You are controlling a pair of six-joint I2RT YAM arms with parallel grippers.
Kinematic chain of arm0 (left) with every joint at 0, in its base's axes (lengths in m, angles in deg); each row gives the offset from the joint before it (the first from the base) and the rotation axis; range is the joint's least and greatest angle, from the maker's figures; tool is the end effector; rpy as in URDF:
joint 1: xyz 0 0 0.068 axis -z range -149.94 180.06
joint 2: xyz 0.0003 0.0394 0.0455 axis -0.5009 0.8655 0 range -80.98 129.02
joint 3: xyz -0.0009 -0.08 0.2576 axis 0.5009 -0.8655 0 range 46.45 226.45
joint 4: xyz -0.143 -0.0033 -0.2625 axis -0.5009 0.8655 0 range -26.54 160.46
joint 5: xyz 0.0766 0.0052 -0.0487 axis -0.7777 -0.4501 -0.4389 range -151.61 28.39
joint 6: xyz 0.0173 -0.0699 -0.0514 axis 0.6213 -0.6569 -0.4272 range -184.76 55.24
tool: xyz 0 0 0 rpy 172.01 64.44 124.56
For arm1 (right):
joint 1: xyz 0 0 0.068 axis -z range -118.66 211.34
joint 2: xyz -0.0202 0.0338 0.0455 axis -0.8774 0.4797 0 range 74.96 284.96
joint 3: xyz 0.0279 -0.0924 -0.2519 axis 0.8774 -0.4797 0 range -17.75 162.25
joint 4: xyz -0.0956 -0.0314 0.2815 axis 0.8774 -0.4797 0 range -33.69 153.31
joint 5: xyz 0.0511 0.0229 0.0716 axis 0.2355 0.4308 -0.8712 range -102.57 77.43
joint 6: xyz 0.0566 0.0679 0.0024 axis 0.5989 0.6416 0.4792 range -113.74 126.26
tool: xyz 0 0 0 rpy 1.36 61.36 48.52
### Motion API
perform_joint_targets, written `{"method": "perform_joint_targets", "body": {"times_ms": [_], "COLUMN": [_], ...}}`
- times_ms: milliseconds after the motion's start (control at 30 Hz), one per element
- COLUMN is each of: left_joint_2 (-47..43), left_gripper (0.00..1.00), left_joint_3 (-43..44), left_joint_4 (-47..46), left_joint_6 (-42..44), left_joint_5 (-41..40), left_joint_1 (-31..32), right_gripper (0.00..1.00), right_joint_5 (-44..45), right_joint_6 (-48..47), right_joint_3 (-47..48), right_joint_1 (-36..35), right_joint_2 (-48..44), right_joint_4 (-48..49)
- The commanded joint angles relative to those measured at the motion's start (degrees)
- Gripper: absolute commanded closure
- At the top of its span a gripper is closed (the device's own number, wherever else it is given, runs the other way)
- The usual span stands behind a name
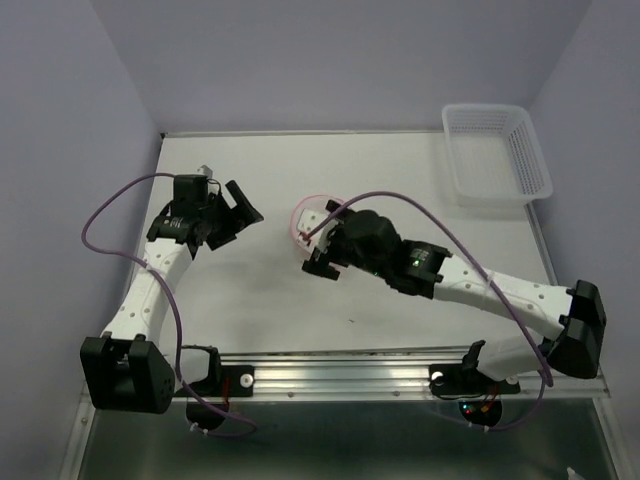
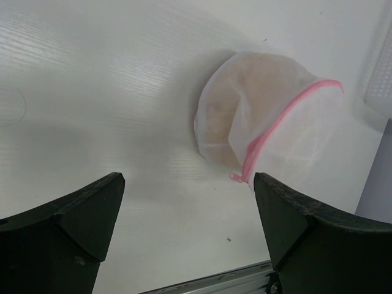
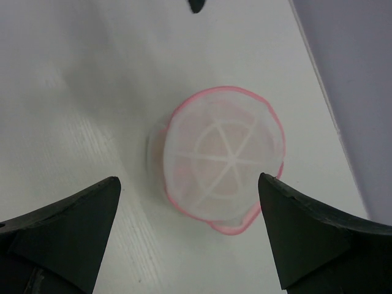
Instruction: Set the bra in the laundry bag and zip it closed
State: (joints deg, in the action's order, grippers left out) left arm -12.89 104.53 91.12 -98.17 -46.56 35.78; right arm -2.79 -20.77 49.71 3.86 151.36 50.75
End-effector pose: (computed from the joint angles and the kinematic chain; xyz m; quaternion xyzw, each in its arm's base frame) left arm 0.3285 -0.0533 0.2734 -0.1568 0.8778 -0.2572 0.3726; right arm 0.2209 0.3218 0.3266 -0.5182 0.6419 0.0792 0.5596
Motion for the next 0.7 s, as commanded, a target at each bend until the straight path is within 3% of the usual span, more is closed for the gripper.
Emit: {"method": "perform_joint_targets", "body": {"times_ms": [0, 200, 533, 667], "left_joint_2": [-2.88, -2.71, -1.83, -1.48], "left_gripper": [0.01, 0.01, 0.01, 0.01], "left_joint_3": [-2.18, -2.98, -2.72, -1.84], "left_joint_4": [-2.87, -4.46, -5.25, -4.37], "left_joint_6": [1.5, 2.21, 2.56, 3.61], "left_joint_5": [1.04, 1.74, 3.23, 3.32], "left_joint_1": [-0.88, -1.06, -1.23, -1.41], "right_gripper": [0.0, 0.0, 0.0, 0.0], "right_joint_5": [16.04, 28.53, 26.53, 24.68], "right_joint_6": [-5.14, -4.53, -8.74, -9.18], "right_joint_3": [-2.95, -4.18, -9.45, -9.63], "right_joint_1": [-8.61, -12.14, -12.14, -10.38], "right_joint_2": [5.06, 12.28, 15.27, 16.06], "right_joint_4": [2.62, 6.84, 18.26, 18.53]}}
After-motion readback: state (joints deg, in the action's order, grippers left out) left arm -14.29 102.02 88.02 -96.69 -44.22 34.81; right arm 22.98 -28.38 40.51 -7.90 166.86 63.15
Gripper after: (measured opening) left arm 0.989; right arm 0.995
